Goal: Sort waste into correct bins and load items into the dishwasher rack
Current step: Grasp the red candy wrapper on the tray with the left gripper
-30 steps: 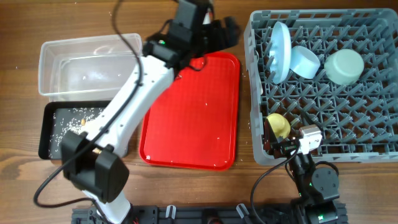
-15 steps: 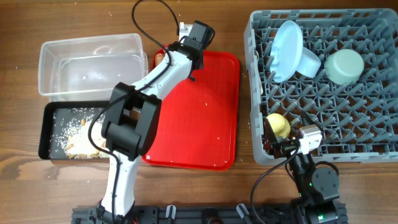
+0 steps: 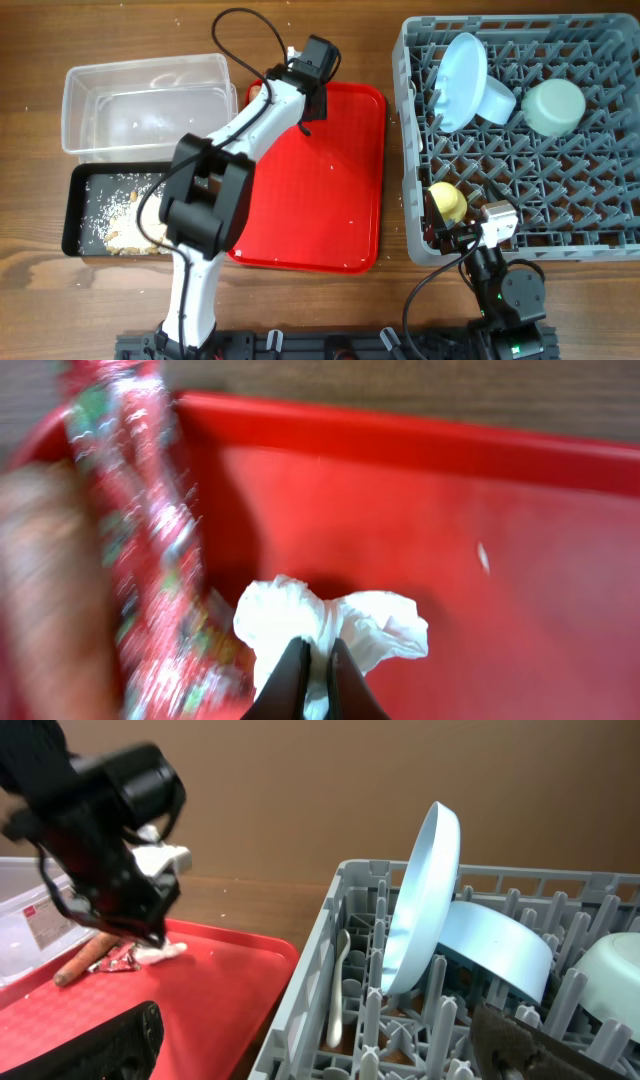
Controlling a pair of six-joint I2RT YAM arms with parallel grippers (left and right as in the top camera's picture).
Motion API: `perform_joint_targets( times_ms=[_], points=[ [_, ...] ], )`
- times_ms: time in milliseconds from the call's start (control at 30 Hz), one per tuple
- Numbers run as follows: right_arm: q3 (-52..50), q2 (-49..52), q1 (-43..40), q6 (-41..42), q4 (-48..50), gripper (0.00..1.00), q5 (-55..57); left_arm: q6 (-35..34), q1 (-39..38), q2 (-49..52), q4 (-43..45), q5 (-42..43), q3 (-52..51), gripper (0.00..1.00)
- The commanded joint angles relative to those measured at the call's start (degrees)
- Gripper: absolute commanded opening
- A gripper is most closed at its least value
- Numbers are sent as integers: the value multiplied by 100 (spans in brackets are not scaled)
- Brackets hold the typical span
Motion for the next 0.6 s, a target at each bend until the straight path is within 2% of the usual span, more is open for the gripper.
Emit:
perform_joint_targets(
  times_ms=[0, 133, 200, 233, 267, 333, 400, 433, 500, 567],
  points=[
    [-4, -26, -17, 74, 31, 100, -55, -391, 188, -1370, -527, -247, 205, 4],
    [-4, -26, -17, 74, 31, 100, -52, -400, 684, -1803, -758, -1423, 203, 4],
    [-4, -26, -17, 72, 31, 100, -52, -645, 1040, -1718, -857, -1611, 173, 13],
    [-4, -26, -17, 74, 31, 100, -52, -1150, 1340, -1620, -922, -1617, 173, 27],
    [-4, -26, -17, 72, 31, 100, -55, -1314, 1451, -1596, -896, -1504, 173, 46],
    [-4, -26, -17, 72, 31, 100, -52, -1342, 1580, -1585, -654, -306, 173, 62],
    [-4, -26, -17, 72, 31, 100, -52, -1043, 1467, -1563, -516, 343, 173, 68],
    [-4, -26, -17, 72, 31, 100, -52, -855, 1373, -1528, -459, 402, 173, 70],
    [-4, -26, -17, 72, 31, 100, -52, -393, 1058, -1357, -400, 59, 173, 79],
    [-4, -26, -17, 72, 31, 100, -52, -326, 750, -1036, -393, -590, 168, 78]
  ],
)
